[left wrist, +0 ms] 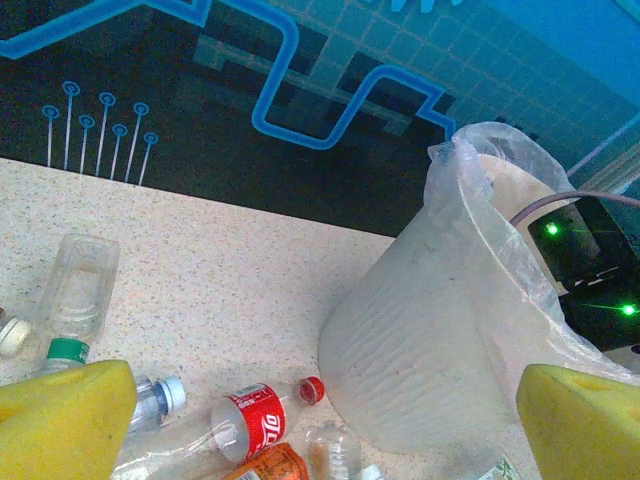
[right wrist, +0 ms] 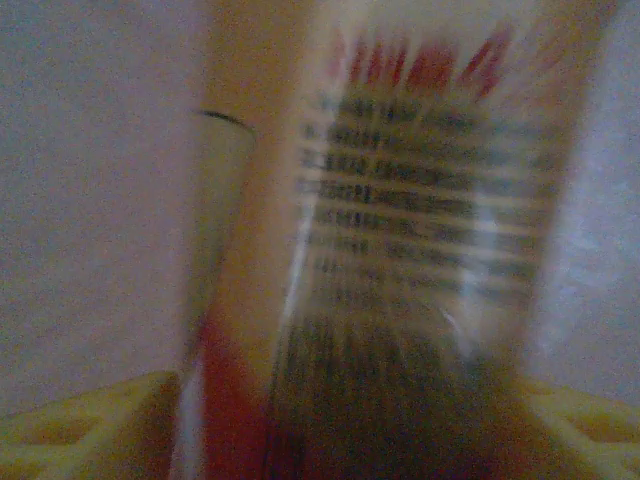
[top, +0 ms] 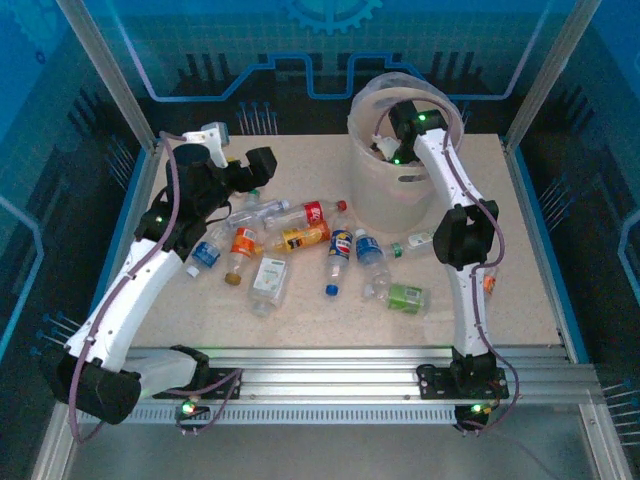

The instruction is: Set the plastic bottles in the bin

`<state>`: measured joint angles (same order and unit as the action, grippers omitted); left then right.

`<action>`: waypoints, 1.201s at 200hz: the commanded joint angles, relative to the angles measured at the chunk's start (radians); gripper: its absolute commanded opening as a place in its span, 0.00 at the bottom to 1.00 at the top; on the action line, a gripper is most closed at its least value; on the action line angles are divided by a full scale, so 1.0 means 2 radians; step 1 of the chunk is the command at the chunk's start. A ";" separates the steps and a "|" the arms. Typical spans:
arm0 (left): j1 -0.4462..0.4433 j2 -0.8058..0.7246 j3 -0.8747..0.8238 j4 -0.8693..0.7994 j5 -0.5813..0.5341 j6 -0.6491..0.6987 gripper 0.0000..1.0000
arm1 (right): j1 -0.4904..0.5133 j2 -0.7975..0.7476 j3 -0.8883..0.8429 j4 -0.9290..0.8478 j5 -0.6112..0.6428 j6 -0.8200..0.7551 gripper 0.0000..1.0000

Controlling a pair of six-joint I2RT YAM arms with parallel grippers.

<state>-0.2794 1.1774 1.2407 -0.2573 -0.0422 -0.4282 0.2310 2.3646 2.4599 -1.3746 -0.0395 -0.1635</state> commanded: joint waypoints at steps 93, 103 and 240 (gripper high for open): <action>0.044 0.027 0.000 -0.018 -0.017 -0.049 0.99 | 0.003 -0.098 0.049 0.002 0.066 0.025 1.00; 0.054 0.036 0.000 -0.017 -0.017 -0.055 0.99 | 0.003 -0.109 0.049 0.007 0.073 0.028 1.00; 0.210 0.293 0.115 -0.045 -0.024 -0.146 0.99 | 0.000 -0.262 -0.056 0.106 0.177 0.088 1.00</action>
<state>0.1101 1.6741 1.3865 -0.3180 -0.1257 -0.6636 0.2302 1.9118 2.3871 -1.2331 0.2867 -0.0284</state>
